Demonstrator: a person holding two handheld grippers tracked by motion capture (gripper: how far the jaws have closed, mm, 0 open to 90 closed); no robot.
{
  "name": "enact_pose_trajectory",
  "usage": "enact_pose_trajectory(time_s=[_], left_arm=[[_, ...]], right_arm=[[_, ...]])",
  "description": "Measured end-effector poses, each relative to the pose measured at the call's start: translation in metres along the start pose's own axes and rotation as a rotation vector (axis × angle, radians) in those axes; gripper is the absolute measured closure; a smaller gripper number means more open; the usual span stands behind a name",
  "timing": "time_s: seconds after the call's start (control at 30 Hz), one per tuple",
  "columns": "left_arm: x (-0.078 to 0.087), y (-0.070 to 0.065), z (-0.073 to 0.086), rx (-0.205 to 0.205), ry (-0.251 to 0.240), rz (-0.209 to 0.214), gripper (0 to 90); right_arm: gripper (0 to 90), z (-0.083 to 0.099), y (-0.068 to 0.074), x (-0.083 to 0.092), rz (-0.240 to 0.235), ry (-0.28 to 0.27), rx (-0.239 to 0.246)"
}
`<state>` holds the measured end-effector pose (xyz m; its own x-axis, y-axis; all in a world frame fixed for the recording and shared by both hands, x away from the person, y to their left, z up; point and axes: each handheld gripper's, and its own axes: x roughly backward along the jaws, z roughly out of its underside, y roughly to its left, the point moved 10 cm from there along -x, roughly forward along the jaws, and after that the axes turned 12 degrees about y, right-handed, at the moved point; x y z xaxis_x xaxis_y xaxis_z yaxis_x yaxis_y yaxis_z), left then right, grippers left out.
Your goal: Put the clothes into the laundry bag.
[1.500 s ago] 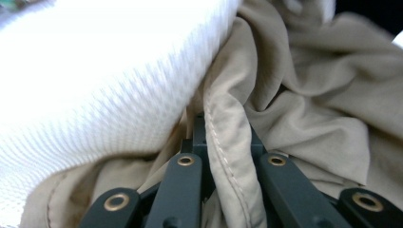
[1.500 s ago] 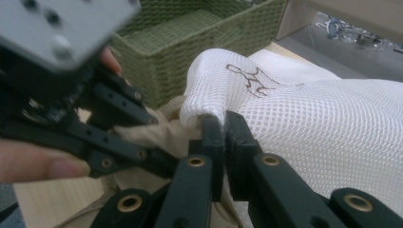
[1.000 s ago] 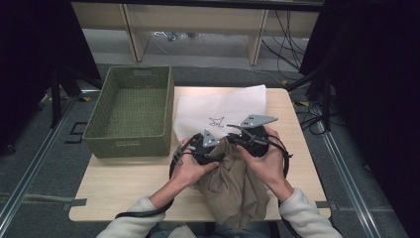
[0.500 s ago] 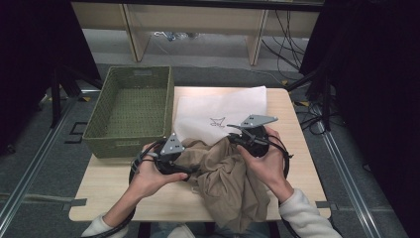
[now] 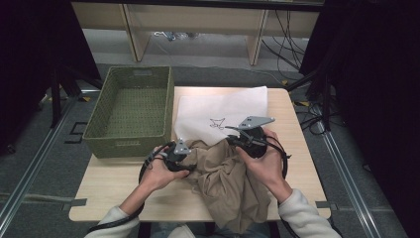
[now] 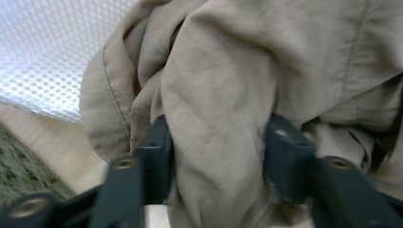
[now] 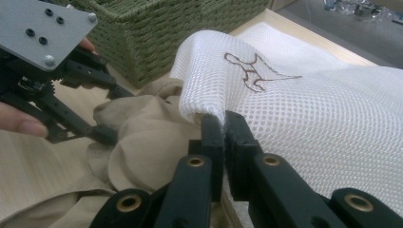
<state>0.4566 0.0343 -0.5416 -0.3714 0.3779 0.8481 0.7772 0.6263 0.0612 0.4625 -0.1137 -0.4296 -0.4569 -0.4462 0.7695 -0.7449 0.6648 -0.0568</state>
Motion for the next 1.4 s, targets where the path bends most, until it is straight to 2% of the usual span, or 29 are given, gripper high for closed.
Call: enact_pose_trajectory(time_s=[0.03,0.07,0.17,0.2,0.3,0.33,0.4,0.43,0.5,0.57,0.63,0.67,0.7,0.73,0.77,0.8,0.83,0.87,0.9,0.93,0.97,1.0,1.1,1.13,1.17,1.2,1.3,1.33,1.4], left_arm=[[0.000,0.000,0.000,0.000,0.000,0.000,55.4],[-0.003,-0.002,-0.002,-0.004,0.002,-0.006,55.4],[-0.007,-0.008,-0.004,0.002,0.019,-0.025,69.9],[-0.007,-0.012,-0.006,0.022,0.012,-0.026,73.4],[-0.002,-0.012,-0.008,0.048,-0.001,-0.032,80.8],[0.006,-0.014,-0.011,0.060,-0.016,-0.021,82.0],[0.025,-0.017,-0.018,0.049,-0.047,-0.025,82.3],[0.034,-0.021,-0.025,0.056,-0.085,-0.026,82.4],[0.054,-0.032,-0.036,0.057,-0.139,-0.025,82.5],[0.069,-0.042,-0.044,0.038,-0.168,-0.049,82.4],[0.075,-0.056,-0.051,0.013,-0.189,-0.040,82.4],[0.075,-0.064,-0.056,-0.003,-0.213,-0.026,82.4],[0.074,-0.071,-0.061,-0.017,-0.224,-0.015,82.3],[0.072,-0.076,-0.065,-0.034,-0.222,-0.010,82.3],[0.072,-0.076,-0.065,-0.034,-0.222,-0.010,82.2],[0.066,-0.079,-0.075,-0.074,-0.233,-0.038,82.2],[0.062,-0.081,-0.079,-0.078,-0.235,-0.048,82.2],[0.057,-0.085,-0.081,-0.101,-0.219,-0.030,82.2],[0.057,-0.085,-0.081,-0.101,-0.219,-0.030,82.1],[0.051,-0.088,-0.085,-0.098,-0.224,-0.027,82.1],[0.040,-0.089,-0.089,-0.086,-0.216,-0.008,82.0],[0.035,-0.087,-0.089,-0.086,-0.194,-0.017,81.9],[0.025,-0.080,-0.092,-0.065,-0.195,-0.034,81.7],[0.018,-0.075,-0.093,-0.044,-0.186,-0.036,81.7],[0.017,-0.070,-0.094,-0.051,-0.178,-0.054,81.7],[0.017,-0.069,-0.096,-0.029,-0.195,-0.060,81.6],[0.031,-0.064,-0.100,0.009,-0.231,-0.084,81.7],[0.035,-0.062,-0.101,0.010,-0.248,-0.096,81.7],[0.040,-0.058,-0.100,0.014,-0.249,-0.122,81.6]], right_arm=[[88.5,0.000,0.000,0.000,0.000,0.000,0.000],[88.5,0.000,0.000,0.000,0.001,0.002,-0.007],[88.5,0.001,0.000,0.000,0.014,0.012,-0.007],[88.5,0.001,0.002,-0.002,-0.001,0.009,-0.013],[88.5,0.001,0.001,-0.002,0.002,0.006,-0.001],[88.6,0.001,0.001,-0.001,0.001,0.011,-0.016],[88.5,0.001,0.001,-0.001,0.005,0.011,-0.032],[88.6,0.000,-0.003,0.000,0.025,0.002,-0.022],[88.6,0.000,-0.002,-0.001,0.009,0.007,-0.020],[88.5,0.000,-0.002,0.000,0.007,0.007,-0.026],[88.5,-0.001,-0.004,0.003,0.024,-0.002,-0.027],[88.5,-0.001,-0.004,0.004,0.027,-0.006,-0.023],[88.5,-0.001,-0.003,0.005,0.022,-0.005,-0.046],[88.6,-0.002,-0.004,0.005,0.027,-0.011,-0.029],[88.6,-0.002,-0.003,0.005,0.030,-0.016,-0.034],[88.6,-0.002,0.000,0.005,0.015,-0.013,-0.044],[88.6,-0.002,0.000,0.005,0.018,-0.015,-0.040],[88.6,-0.003,0.001,0.005,0.014,-0.020,-0.016],[88.6,-0.003,0.001,0.005,0.014,-0.020,-0.016],[88.6,-0.004,0.003,0.006,0.003,-0.020,-0.027],[88.6,-0.005,0.003,0.007,0.002,-0.032,-0.013],[88.7,-0.005,0.004,0.008,-0.004,-0.030,-0.023],[88.7,-0.006,0.004,0.009,0.006,-0.034,-0.026],[88.7,-0.005,0.005,0.010,-0.002,-0.029,-0.034],[88.7,-0.007,0.005,0.012,0.000,-0.037,-0.025],[88.7,-0.008,0.008,0.013,-0.017,-0.041,-0.041],[88.7,-0.010,0.010,0.019,-0.016,-0.056,-0.015],[88.7,-0.011,0.010,0.020,-0.019,-0.061,-0.020],[88.7,-0.012,0.011,0.023,-0.024,-0.062,-0.039]])
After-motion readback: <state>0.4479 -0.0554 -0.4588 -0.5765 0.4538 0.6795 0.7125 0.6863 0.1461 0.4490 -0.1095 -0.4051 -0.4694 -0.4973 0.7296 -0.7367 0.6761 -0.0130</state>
